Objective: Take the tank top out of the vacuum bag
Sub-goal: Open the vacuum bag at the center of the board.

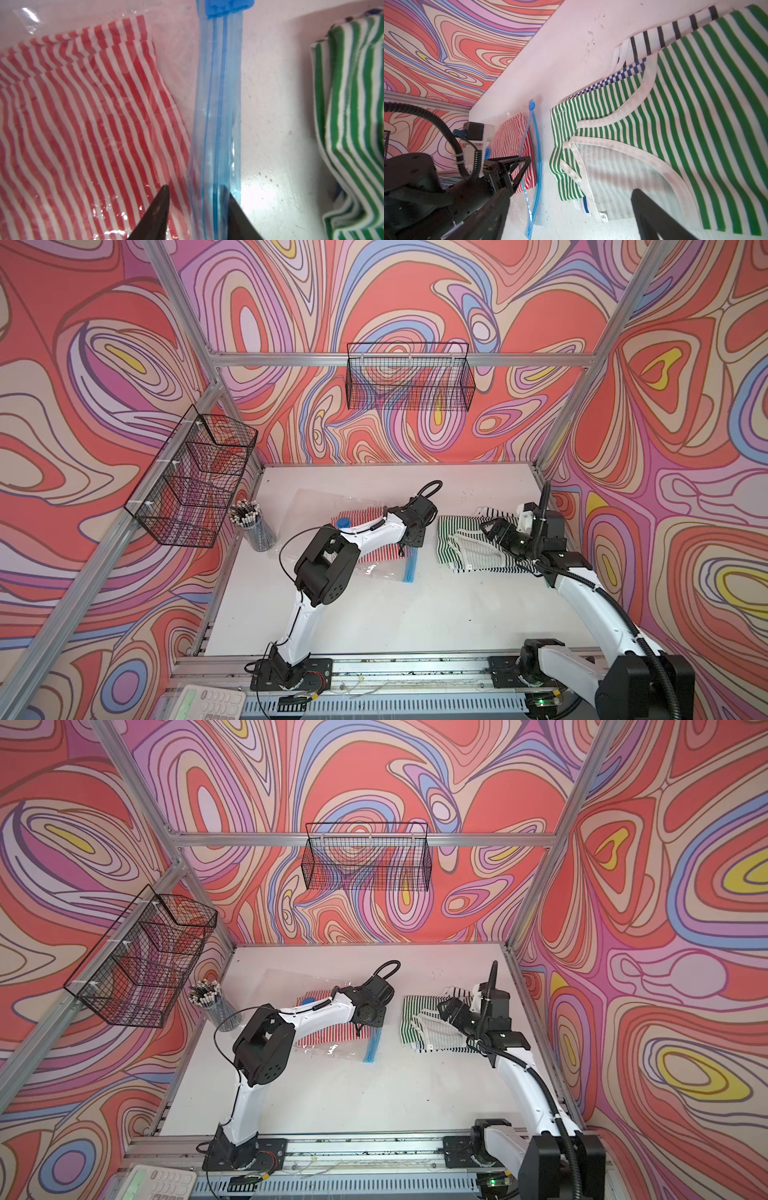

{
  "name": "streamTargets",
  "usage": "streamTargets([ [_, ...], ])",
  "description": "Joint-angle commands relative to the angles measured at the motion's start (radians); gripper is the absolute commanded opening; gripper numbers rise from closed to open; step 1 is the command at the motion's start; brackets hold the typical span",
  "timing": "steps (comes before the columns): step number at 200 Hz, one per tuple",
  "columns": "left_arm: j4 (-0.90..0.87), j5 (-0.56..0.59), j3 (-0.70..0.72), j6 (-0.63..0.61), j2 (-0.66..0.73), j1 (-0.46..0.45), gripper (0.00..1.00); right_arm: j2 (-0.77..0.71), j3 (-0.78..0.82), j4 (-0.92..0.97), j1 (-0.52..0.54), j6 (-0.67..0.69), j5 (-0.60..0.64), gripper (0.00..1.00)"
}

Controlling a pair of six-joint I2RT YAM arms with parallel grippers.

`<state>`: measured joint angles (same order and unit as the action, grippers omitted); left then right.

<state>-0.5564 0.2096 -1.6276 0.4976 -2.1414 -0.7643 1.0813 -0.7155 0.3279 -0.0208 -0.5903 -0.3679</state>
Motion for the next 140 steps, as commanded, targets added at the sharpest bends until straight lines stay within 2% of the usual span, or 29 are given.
streamTargets([
  [1,-0.064,0.043,-0.021,0.001,-0.004,0.003,0.26,-0.001,0.018,-0.022,0.004,-0.001,-0.004,0.93],
  [15,-0.06,0.044,-0.017,-0.001,0.01,0.003,0.12,-0.005,0.023,-0.031,0.02,-0.008,0.014,0.92],
  [38,-0.04,0.037,0.005,-0.012,0.044,0.002,0.01,0.017,0.015,-0.053,0.095,-0.024,0.033,0.92],
  [91,0.0,0.039,0.084,-0.001,0.149,0.002,0.0,0.131,-0.012,-0.169,0.268,-0.091,0.079,0.88],
  [140,0.053,0.018,0.161,-0.006,0.229,0.009,0.0,0.23,-0.007,-0.295,0.382,-0.157,0.127,0.85],
])
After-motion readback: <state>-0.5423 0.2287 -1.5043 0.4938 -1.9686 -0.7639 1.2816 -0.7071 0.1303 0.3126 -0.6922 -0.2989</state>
